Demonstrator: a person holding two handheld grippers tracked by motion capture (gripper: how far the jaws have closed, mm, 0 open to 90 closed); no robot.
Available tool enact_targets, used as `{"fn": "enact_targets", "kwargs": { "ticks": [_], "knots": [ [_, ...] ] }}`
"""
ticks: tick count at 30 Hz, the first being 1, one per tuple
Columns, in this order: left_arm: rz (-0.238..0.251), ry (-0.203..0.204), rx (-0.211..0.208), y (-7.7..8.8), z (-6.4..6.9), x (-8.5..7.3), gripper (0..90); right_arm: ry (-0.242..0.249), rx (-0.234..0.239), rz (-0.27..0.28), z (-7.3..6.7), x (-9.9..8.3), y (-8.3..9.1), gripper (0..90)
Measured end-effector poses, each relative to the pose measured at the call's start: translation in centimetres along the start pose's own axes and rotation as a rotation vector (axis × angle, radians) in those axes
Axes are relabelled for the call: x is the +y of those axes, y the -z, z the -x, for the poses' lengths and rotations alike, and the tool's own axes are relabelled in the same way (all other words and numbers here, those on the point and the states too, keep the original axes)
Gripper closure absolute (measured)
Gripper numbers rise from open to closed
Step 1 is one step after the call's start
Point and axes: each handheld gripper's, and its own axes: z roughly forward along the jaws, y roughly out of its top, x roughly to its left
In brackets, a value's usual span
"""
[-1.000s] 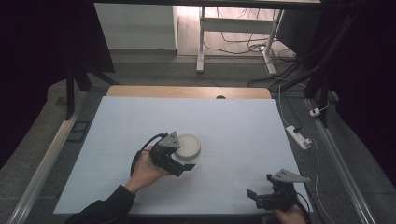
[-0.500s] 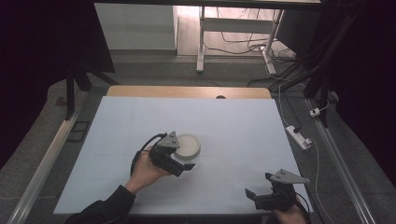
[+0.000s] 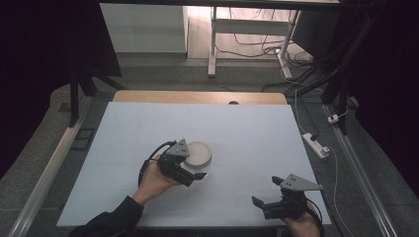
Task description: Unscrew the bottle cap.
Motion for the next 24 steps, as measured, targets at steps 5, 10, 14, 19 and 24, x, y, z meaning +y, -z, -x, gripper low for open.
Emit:
{"fn": "enact_targets", "kwargs": {
  "ticks": [5,10,14,19,24],
  "knots": [
    [0.0,-0.001,0.0,0.0,0.0,0.0,7.6,0.019,0.044,0.034,-0.5,1.2,-0.3,0.0],
    [-0.001,-0.007,0.004,-0.1,0.1,0.0,7.6,0.03,0.064,0.056,-1.0,2.4,-1.0,0.0],
    [-0.001,-0.01,0.002,-0.1,0.1,0.0,7.6,0.047,0.084,0.061,-1.5,3.3,-1.7,0.0],
    [-0.011,-0.018,0.0,-0.3,0.3,0.0,7.6,0.03,0.121,0.044,-1.9,4.5,-2.9,0.0],
    [-0.01,-0.017,-0.002,-0.4,0.4,0.0,7.6,0.031,0.117,0.03,-2.3,5.8,-3.9,0.0]
  ]
}}
